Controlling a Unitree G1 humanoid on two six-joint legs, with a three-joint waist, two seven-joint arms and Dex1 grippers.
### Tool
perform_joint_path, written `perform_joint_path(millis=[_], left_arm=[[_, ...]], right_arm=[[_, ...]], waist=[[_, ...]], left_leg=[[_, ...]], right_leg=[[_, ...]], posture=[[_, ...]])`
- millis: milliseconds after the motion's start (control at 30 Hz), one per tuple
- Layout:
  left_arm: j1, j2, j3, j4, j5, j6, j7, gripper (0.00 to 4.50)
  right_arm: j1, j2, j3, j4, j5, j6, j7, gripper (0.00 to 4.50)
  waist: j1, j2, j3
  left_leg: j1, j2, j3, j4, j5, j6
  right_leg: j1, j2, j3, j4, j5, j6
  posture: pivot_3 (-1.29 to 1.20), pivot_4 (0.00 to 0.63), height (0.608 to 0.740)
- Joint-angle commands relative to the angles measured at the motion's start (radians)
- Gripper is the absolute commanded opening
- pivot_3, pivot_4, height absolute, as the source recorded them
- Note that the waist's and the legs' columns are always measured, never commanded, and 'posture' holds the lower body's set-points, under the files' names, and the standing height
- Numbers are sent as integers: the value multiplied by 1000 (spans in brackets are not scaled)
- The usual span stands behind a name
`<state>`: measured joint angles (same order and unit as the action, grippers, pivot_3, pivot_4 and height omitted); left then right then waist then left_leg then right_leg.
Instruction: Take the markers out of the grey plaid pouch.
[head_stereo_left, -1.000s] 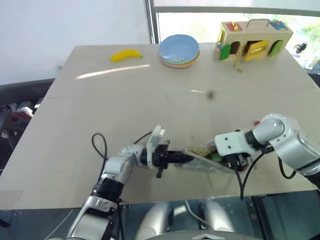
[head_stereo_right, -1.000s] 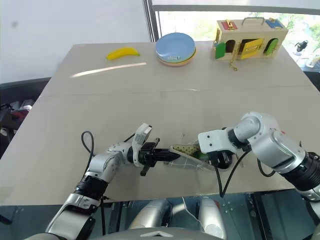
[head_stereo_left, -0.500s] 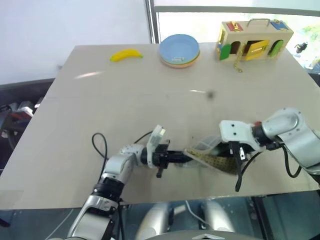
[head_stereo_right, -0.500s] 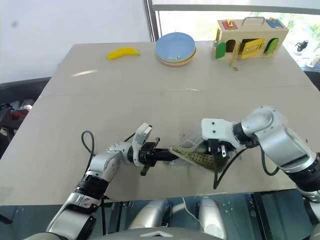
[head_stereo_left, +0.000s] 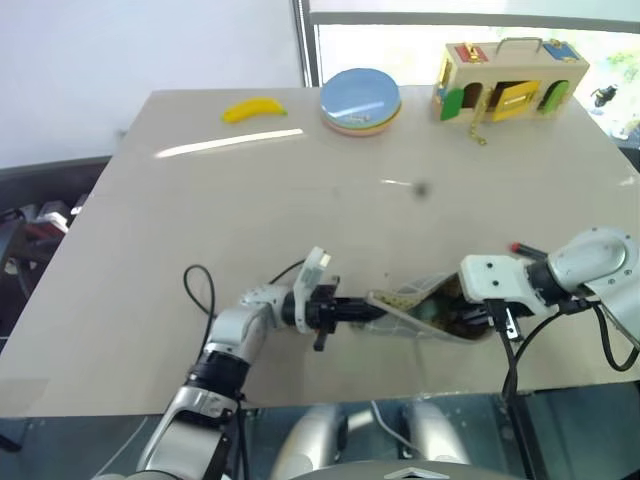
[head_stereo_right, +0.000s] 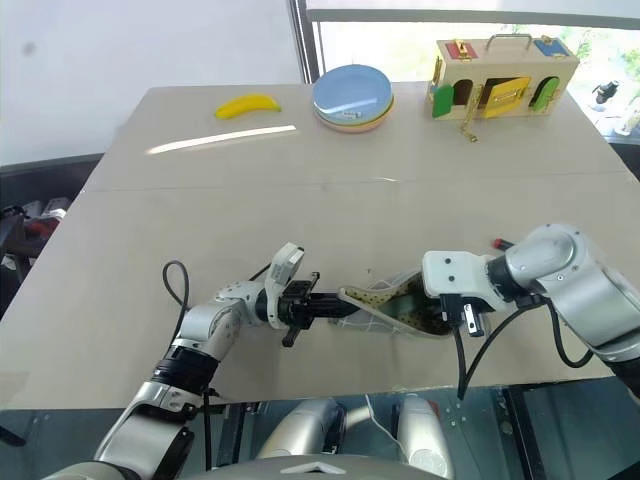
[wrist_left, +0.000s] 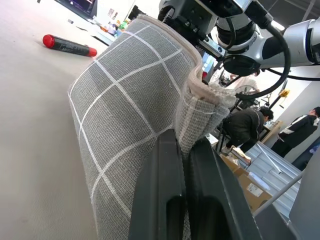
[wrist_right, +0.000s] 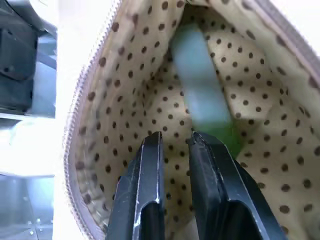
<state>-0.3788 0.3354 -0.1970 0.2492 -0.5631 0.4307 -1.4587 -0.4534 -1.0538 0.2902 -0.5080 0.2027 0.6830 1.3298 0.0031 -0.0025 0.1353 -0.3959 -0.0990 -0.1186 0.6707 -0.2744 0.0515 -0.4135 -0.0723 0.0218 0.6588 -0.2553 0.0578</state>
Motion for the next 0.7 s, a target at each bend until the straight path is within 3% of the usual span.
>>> perform_joint_path(millis=[33, 200, 300, 333, 400, 700], left_arm=[[6, -4, 12, -4, 2, -2, 5, 0], [9, -14, 9, -1, 7, -7, 10, 0], [8, -19, 10, 2, 12, -9, 10, 0], [9, -19, 10, 2, 13, -9, 8, 0], [10, -17, 10, 0, 12, -6, 5, 0], [11, -19, 7, -5, 14, -2, 6, 0]], right_arm=[[-20, -7, -4, -8, -19, -23, -16, 813], [-52, 53, 70, 23, -96, -34, -82, 813], [-58, 60, 92, 44, -128, -53, -92, 1523], [-64, 67, 98, 54, -138, -54, -101, 2278], [-73, 76, 107, 64, -147, -56, -104, 2483], [-60, 107, 187, 111, -200, -105, -81, 2483]], waist=[[1, 0, 0], [3, 0, 0], [7, 0, 0], [8, 0, 0], [8, 0, 0], [7, 0, 0]], left_leg=[[0, 0, 0, 0, 0, 0], [0, 0, 0, 0, 0, 0], [0, 0, 0, 0, 0, 0], [0, 0, 0, 0, 0, 0], [0, 0, 0, 0, 0, 0], [0, 0, 0, 0, 0, 0]], right_leg=[[0, 0, 0, 0, 0, 0], [0, 0, 0, 0, 0, 0], [0, 0, 0, 0, 0, 0], [0, 0, 0, 0, 0, 0], [0, 0, 0, 0, 0, 0], [0, 0, 0, 0, 0, 0]], posture=[[0, 150, 740], [0, 150, 740], [0, 150, 740], [0, 150, 740], [0, 150, 740], [0, 150, 740]])
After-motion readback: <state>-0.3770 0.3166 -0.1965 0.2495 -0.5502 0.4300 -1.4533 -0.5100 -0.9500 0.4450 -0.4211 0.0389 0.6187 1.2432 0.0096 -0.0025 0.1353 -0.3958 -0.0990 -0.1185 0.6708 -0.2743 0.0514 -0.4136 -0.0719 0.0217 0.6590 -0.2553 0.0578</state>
